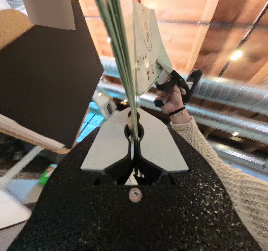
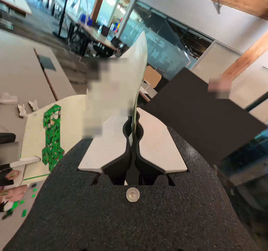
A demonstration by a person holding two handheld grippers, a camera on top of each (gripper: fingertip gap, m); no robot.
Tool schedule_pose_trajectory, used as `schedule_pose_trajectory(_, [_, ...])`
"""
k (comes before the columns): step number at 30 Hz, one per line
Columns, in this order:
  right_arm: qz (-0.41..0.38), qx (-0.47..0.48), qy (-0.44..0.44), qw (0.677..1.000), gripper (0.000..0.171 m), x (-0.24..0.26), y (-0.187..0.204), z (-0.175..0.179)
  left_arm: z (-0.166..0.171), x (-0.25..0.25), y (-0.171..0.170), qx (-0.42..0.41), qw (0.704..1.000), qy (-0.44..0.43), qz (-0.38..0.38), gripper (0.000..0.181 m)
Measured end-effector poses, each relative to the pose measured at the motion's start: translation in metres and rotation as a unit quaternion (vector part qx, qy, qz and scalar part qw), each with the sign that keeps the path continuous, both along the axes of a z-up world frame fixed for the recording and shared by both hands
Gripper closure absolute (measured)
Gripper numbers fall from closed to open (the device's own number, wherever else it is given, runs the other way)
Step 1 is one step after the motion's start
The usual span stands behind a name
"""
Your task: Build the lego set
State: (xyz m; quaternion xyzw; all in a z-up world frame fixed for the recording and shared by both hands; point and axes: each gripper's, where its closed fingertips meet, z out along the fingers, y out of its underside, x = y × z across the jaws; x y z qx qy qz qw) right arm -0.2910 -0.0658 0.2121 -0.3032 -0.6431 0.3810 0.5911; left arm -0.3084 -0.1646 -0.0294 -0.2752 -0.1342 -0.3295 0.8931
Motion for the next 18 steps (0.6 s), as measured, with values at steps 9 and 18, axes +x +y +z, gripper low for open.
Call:
schedule_pose_trajectory(9, [-0.005,-0.21,0.182,0.961,0.171,-0.016,0.126,-0.13,0.022,-0.103,0.049,-0.347,0.91,0.167,0.155,0.18])
schedule_pose_trajectory(18, [-0.08,-0.256,0.218,0.938,0.171,-0.055,0.189,-0.212,0.004,-0.174,0.101,-0.522,0.808,0.223,0.157,0.18])
